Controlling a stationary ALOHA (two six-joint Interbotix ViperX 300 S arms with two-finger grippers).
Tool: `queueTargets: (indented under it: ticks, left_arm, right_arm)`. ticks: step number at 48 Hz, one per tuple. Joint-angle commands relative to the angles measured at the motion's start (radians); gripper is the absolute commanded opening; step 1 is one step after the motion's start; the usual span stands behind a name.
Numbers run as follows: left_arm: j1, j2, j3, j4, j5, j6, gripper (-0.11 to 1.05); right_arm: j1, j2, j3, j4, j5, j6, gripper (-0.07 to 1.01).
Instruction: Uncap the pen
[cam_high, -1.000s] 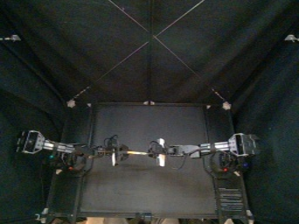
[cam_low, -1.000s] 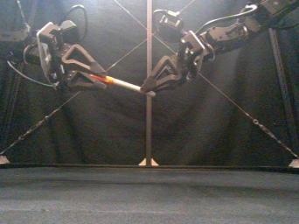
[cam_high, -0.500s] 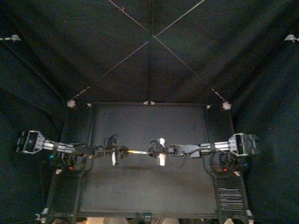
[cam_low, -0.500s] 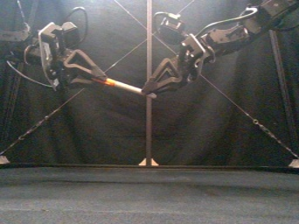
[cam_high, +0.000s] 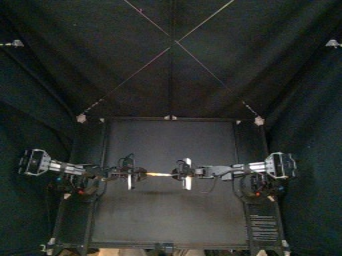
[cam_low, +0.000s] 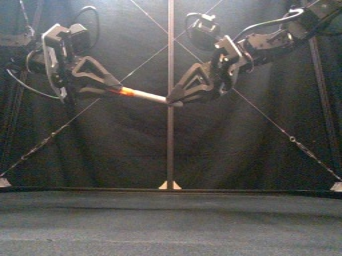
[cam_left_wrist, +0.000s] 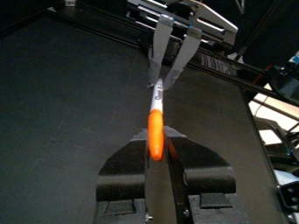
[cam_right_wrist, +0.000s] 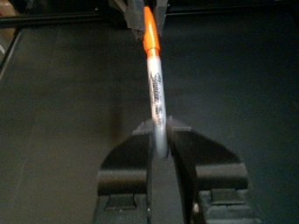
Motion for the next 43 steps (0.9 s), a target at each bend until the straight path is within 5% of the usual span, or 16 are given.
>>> queueTargets:
  ticks: [1,20,43]
  left_arm:
    - [0.002,-0.02,-0.005,0.0,-0.002,0.0031,0.44]
    - [0.002,-0.064,0.023,0.0,0.002,0.0031,0.44]
    - [0.0,-0.092,0.032,0.0,0.012,0.0031,0.44]
  right_arm:
    - [-0.005,-0.069,0.026,0.011,-0.002,-0.006,0.5]
    - [-0.014,-0.166,0.114,0.015,-0.009,-0.006,0.5]
    - [-0.014,-0.17,0.118,0.015,-0.009,-0.006,0.5]
